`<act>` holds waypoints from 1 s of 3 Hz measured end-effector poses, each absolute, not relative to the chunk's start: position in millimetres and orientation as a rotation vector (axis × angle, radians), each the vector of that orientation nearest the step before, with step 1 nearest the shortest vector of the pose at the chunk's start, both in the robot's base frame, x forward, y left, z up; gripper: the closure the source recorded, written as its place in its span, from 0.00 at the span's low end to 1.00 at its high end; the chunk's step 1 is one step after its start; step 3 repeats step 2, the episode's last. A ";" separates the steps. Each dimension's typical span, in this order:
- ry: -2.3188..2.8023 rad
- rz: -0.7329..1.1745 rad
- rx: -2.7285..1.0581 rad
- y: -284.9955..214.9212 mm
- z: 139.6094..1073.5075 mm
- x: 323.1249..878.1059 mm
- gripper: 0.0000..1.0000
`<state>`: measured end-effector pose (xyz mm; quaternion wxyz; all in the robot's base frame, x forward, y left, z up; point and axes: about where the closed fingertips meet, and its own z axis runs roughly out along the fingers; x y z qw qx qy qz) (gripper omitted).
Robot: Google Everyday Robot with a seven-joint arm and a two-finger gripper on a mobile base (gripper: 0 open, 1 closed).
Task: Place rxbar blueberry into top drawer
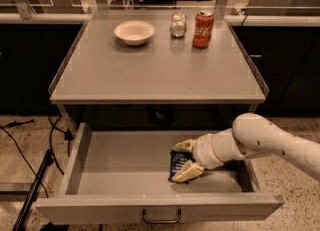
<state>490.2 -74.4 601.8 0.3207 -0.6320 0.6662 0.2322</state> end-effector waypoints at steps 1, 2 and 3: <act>1.750 0.611 -1.661 -74.2 601.7 490.1 0.00; 1.750 0.611 -1.661 -74.2 601.7 490.1 0.00; 1.750 0.611 -1.661 -74.2 601.7 490.1 0.00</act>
Offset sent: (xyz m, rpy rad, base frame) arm 0.0000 0.0000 0.0000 0.0000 0.0000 0.0001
